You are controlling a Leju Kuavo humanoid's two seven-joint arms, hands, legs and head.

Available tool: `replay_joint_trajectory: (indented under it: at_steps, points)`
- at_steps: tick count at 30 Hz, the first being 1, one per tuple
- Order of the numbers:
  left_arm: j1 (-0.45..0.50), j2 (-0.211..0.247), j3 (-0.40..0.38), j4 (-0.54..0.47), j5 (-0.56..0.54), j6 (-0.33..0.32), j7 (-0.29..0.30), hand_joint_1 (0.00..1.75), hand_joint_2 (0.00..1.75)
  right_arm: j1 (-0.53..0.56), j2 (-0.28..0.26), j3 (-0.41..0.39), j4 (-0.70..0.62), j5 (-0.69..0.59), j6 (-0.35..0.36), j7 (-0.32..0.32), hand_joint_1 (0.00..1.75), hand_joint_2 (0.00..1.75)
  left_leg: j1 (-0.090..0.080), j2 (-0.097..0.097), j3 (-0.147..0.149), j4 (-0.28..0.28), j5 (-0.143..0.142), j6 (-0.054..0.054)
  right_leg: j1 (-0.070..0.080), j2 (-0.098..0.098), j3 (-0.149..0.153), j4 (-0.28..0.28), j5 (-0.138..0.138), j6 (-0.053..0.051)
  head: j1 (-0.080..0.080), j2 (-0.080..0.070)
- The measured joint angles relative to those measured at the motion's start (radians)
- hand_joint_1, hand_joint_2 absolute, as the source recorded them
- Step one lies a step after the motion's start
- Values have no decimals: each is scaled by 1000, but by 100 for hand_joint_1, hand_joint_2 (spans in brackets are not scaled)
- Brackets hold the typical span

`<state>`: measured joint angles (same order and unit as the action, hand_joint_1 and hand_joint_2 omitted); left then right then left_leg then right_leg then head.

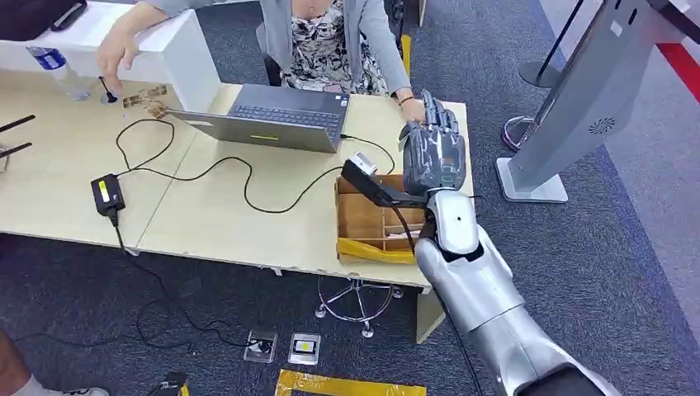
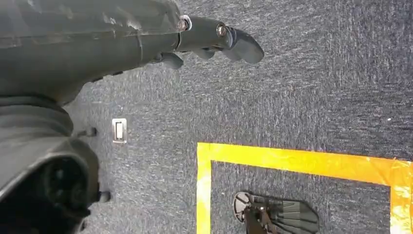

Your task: Pass the card to the sensor for recognition and then transmit it.

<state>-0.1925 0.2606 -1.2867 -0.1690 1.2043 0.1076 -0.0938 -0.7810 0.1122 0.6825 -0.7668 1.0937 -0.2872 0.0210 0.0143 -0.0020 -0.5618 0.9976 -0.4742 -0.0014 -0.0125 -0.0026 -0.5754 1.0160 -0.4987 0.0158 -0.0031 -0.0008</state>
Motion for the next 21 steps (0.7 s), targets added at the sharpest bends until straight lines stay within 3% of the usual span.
replay_joint_trajectory:
  at_steps: [8,21]
  points:
    - [-6,-4,0,0,-10,-8,0,0,0,-80,11,-12,16,-7,-57,-44,175,175,0,0,0,0,0,0,0,0,0,0,0,0,0,0]
    - [5,-2,0,0,2,-2,1,0,0,-158,20,-12,193,20,-51,-36,175,175,0,0,0,0,0,0,0,0,0,0,0,0,0,0]
